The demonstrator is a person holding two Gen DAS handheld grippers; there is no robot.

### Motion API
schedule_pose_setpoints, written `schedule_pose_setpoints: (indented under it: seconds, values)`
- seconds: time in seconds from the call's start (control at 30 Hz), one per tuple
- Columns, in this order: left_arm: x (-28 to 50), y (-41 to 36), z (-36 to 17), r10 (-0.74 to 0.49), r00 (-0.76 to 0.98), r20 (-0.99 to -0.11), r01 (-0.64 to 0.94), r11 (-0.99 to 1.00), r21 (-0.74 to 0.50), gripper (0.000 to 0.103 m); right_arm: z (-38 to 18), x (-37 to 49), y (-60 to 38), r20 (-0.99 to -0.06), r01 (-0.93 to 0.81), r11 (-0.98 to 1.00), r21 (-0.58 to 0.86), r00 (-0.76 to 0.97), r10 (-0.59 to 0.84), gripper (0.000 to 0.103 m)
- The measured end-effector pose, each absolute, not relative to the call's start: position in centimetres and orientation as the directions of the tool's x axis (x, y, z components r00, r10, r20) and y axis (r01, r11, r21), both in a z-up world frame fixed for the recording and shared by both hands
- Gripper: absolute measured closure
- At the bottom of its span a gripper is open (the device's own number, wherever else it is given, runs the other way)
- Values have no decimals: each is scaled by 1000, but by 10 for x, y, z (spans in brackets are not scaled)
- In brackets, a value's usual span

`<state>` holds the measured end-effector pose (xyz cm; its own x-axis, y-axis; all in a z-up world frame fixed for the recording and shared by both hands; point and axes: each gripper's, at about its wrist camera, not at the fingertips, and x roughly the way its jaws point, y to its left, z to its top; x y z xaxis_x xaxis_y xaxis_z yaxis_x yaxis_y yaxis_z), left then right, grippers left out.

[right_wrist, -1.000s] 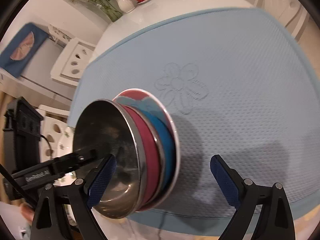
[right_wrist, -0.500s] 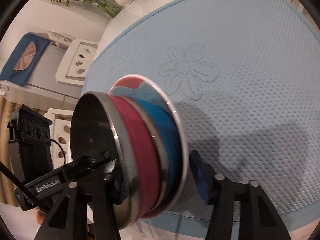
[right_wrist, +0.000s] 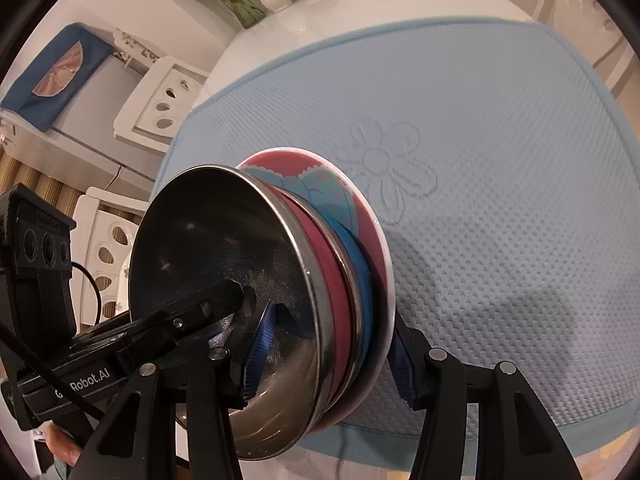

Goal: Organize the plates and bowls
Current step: 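Carry the nested bowl stack onto the floral plate stack with both grippers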

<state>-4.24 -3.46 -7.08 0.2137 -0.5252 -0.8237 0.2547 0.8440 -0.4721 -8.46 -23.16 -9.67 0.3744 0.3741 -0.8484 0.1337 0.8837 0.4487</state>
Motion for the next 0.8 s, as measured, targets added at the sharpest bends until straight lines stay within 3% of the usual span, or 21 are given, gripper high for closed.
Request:
schedule_pose_setpoints:
  seconds: [0.37, 0.8]
  values:
    - [-50, 51, 5, -483, 394, -782, 174, 874, -453, 60, -17, -69, -178, -805, 8, 894, 449, 438, 400, 51]
    - [-46, 187, -14, -459, 393, -797, 93, 882, -462, 60, -24, -55, -23, -819, -54, 904, 424, 403, 408, 51]
